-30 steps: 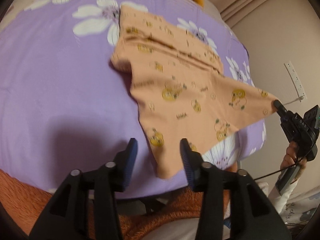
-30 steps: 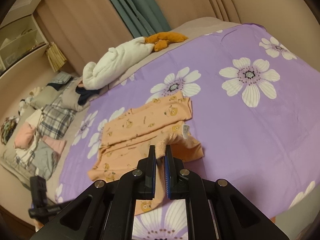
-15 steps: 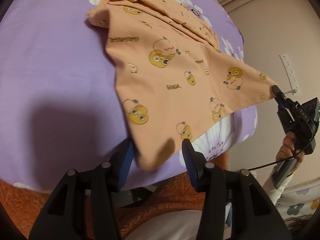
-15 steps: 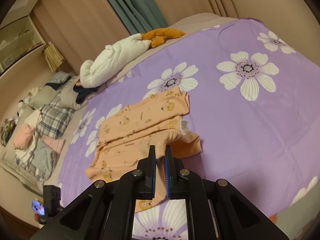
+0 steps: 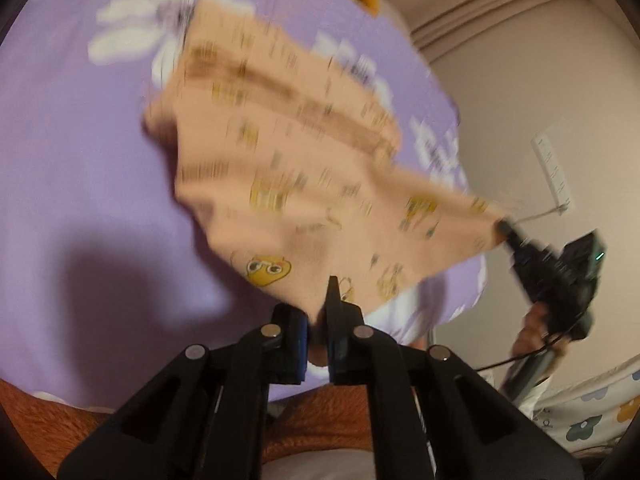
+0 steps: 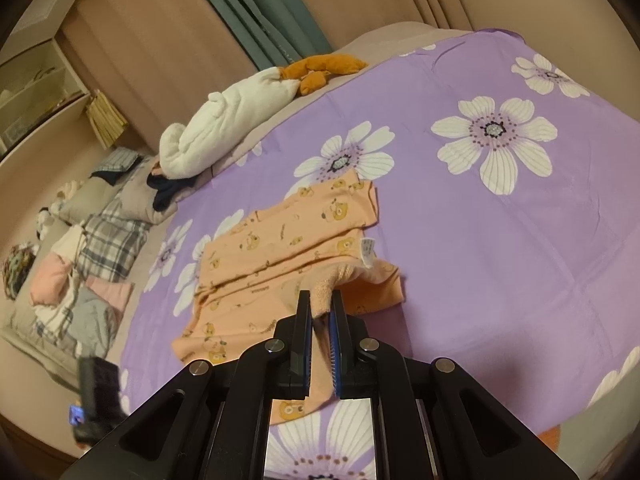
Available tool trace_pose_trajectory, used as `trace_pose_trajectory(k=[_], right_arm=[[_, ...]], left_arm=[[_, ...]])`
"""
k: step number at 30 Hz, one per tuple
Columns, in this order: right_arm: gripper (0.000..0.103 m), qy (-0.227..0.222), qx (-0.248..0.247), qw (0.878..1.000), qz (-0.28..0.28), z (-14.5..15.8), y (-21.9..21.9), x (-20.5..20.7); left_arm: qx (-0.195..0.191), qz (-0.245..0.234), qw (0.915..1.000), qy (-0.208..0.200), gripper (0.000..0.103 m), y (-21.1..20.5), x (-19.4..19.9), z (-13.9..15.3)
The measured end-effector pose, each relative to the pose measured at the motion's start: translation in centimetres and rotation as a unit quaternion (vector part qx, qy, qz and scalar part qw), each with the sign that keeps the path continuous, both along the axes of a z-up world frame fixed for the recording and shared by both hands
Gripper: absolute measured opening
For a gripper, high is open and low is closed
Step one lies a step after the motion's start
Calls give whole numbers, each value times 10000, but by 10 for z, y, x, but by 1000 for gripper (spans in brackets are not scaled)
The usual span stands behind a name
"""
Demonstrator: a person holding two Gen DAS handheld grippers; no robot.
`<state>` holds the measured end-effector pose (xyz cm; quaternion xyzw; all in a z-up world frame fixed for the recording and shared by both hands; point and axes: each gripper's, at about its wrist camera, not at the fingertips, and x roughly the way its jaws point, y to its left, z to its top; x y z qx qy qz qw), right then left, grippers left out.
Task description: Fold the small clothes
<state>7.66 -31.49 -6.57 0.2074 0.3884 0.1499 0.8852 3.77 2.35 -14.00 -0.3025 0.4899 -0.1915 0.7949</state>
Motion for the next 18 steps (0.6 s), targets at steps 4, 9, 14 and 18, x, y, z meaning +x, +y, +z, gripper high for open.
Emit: trace_pose_trajectory(k=[4, 9, 14, 18], right_arm=[[9, -154, 38, 9999, 15, 11, 1, -6], [9, -377, 159, 9991, 66, 23, 5, -13], [9, -579, 187, 9980, 156, 34, 13, -11], [9, -647, 233, 9975, 161, 39, 16, 0]], left_arm=[[-259, 220, 9978, -565, 6, 20, -1, 43], [-323, 538, 9922, -1075, 6, 39, -5, 80], [-360, 721, 9887, -1261, 6, 51, -1, 90], [-530, 873, 9869, -1251, 6, 57, 15, 89]])
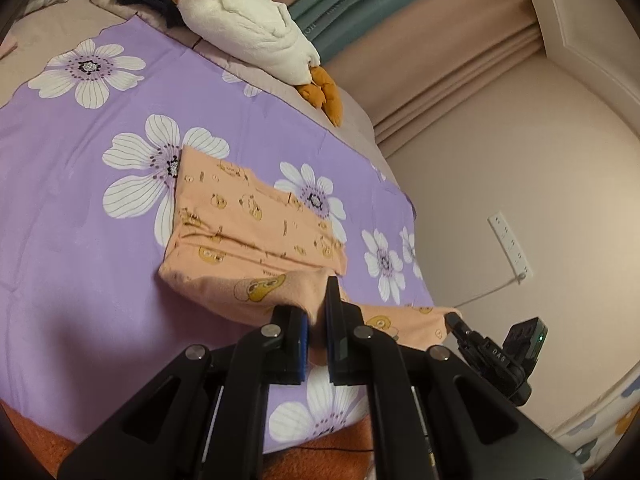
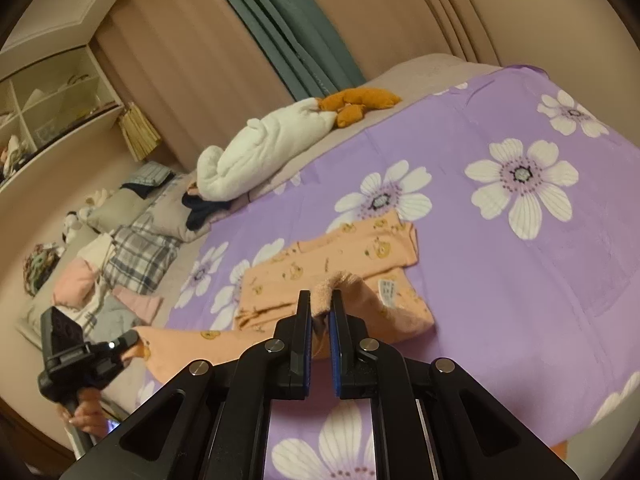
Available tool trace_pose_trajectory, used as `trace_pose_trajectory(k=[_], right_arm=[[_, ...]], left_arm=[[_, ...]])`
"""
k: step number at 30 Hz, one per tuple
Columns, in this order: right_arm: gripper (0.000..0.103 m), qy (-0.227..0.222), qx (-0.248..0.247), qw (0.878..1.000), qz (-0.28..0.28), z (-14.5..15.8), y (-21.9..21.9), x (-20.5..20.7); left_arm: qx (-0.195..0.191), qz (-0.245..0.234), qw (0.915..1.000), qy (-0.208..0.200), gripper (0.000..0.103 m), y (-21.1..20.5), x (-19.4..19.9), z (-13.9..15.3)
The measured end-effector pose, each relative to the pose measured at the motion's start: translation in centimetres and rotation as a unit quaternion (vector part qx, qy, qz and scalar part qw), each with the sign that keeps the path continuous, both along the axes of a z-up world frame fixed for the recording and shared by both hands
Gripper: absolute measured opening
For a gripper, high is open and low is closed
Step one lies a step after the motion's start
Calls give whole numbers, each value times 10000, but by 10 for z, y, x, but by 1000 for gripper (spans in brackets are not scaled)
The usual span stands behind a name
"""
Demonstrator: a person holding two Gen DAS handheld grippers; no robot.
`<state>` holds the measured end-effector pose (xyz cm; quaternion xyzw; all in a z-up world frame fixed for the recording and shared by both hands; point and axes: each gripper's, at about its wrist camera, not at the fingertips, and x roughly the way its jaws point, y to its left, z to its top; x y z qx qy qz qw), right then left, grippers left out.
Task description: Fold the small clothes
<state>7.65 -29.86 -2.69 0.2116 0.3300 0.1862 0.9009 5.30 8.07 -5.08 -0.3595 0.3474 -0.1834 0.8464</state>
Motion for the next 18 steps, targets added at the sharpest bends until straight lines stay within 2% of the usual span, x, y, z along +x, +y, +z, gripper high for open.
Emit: trace_pose_trajectory(k=[6, 11, 18], right_arm=[[9, 39, 245, 9997, -51, -1, 1, 33], [9, 239, 186, 9991, -297, -13, 6, 79], [9, 844, 118, 9954, -430, -46, 14, 162]], left_arm=[[-148, 207, 9996, 122, 6, 15, 39, -5], [-298, 374, 9980, 416, 6, 27, 86, -22], [-54, 581, 9945, 866, 6, 33, 167, -52]])
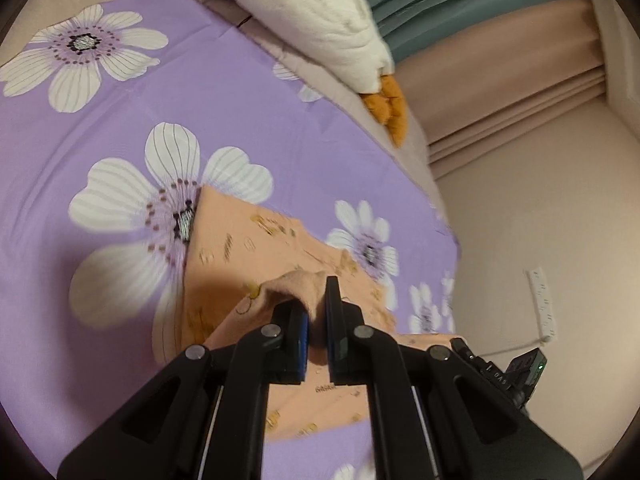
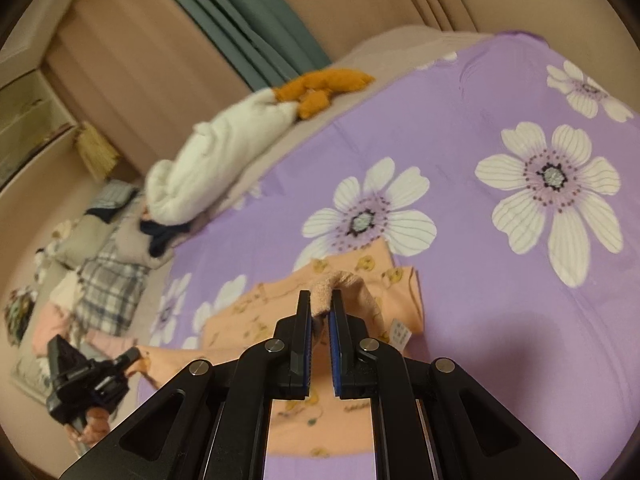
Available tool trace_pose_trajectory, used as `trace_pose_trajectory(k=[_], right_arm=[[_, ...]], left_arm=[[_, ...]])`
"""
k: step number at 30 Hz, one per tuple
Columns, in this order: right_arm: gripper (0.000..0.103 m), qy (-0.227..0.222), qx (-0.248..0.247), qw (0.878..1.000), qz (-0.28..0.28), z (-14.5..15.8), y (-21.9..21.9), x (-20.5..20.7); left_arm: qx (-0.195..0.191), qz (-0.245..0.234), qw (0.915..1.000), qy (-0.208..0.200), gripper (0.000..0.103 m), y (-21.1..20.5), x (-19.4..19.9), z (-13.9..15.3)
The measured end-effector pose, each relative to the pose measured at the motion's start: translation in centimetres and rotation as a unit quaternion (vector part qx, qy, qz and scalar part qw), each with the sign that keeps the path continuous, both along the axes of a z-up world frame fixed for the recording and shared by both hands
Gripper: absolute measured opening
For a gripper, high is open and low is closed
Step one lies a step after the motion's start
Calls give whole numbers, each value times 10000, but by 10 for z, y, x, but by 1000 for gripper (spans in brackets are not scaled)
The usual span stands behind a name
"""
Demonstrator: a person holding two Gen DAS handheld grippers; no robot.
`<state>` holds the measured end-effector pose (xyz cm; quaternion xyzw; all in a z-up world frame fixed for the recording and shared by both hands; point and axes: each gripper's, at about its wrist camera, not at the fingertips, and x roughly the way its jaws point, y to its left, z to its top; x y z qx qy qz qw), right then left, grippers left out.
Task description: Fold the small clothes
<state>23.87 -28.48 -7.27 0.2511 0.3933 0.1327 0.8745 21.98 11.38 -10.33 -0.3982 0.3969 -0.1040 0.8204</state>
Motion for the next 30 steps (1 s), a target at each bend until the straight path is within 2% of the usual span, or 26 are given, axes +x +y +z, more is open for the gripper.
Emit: trace_pose_trajectory(k=[5, 10, 15, 17, 20, 22, 23, 25, 26, 30], right_arm=[[9, 516, -21, 9986, -96, -34, 6, 52], [9, 879, -158, 9959, -144, -60, 12, 82], [9, 1106, -766, 9908, -160, -77, 20, 101], [9, 1079, -1014, 9889, -114, -77, 24, 104], [9, 1012, -1038, 9894, -81, -76, 23, 111], [9, 981, -980, 9903, -93, -75, 20, 114], [11, 960, -935, 9909, -111, -74, 18, 116], [19, 898, -919, 9914, -245, -72, 11, 118], [27, 869, -936, 9913, -314, -70, 10, 122], [30, 879, -1026, 9896, -490, -69, 6, 130]], left_arm=[[302, 37, 9987, 406, 6, 0, 48, -30], [428, 11, 9964, 732, 7, 1, 79, -56], [772, -109, 9933, 848, 8, 3, 96, -70], [757, -135, 9930, 893, 8, 4, 98, -74], [554, -132, 9938, 952, 17, 9, 103, -80], [375, -111, 9953, 884, 34, 11, 105, -79], [341, -50, 9960, 820, 39, 12, 106, -76], [422, 80, 9969, 654, 47, 14, 107, -70], [528, 131, 9967, 595, 48, 15, 108, -66], [851, 231, 9939, 667, 55, 18, 115, -64]])
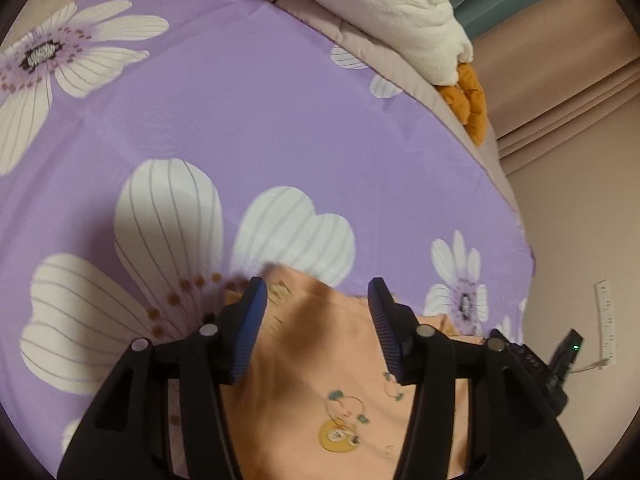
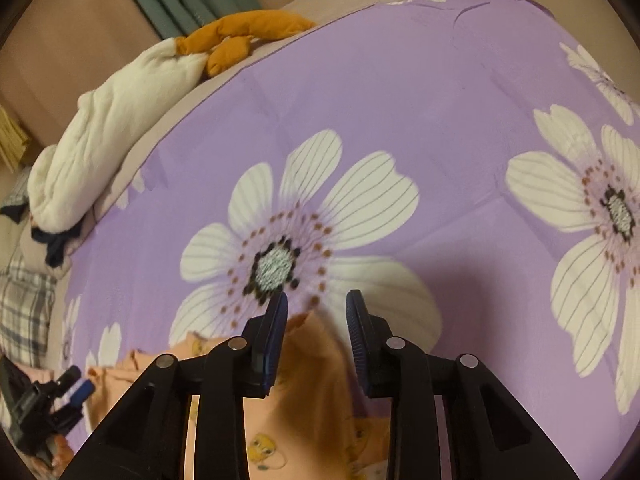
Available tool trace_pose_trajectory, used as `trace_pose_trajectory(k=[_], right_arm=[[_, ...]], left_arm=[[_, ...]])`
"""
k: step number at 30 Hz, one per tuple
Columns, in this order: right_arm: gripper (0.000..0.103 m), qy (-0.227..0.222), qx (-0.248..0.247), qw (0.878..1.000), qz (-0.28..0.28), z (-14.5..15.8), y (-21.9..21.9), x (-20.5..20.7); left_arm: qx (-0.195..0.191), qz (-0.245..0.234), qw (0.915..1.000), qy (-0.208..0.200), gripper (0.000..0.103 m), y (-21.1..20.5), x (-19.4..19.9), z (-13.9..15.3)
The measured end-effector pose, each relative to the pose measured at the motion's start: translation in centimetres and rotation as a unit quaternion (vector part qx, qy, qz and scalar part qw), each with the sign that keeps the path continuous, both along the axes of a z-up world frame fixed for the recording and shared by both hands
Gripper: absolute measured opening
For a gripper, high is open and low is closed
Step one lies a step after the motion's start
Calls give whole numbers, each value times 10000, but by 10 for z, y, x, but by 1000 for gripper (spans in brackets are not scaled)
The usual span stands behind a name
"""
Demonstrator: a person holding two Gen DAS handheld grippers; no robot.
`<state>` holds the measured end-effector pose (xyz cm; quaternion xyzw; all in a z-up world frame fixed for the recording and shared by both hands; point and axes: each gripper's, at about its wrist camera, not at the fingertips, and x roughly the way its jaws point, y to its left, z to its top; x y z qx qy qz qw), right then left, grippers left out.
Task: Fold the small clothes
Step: 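Press the folded layers down with both grippers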
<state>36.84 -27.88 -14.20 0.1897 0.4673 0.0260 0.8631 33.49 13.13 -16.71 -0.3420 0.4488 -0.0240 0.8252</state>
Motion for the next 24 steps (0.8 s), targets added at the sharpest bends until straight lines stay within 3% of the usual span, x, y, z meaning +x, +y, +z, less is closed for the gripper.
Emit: trace_pose_trajectory(k=[5, 12, 14, 17, 18, 19, 21, 24], right_arm=[[32, 31, 38, 10000, 10, 0, -13, -8], [33, 177, 154, 9985, 488, -7, -4, -8], [33, 167, 127, 9978, 622, -9, 2, -10], [33, 210, 64, 9980, 600, -14, 7, -8], [32, 210, 37, 9978, 628, -14, 9, -7], [30, 180, -20, 9978, 644, -13, 10, -6], [9, 77, -97, 9971, 750, -10, 15, -7], [7, -86, -215, 9972, 713, -3, 17, -9]], left_arm=[[210, -16, 9998, -25, 61, 6, -7, 4], [643, -284, 9975, 10, 58, -7, -6, -2], [731, -339, 9967, 65, 51, -11, -2, -8], [1139, -425, 9925, 99, 32, -19, 0, -12], [1277, -483, 9906, 86, 24, -23, 1, -13], [1385, -539, 9889, 55, 8, -25, 1, -14], [1612, -571, 9853, -38, 7, -28, 0, -12], [1792, -510, 9822, -225, 6, -31, -4, -2]])
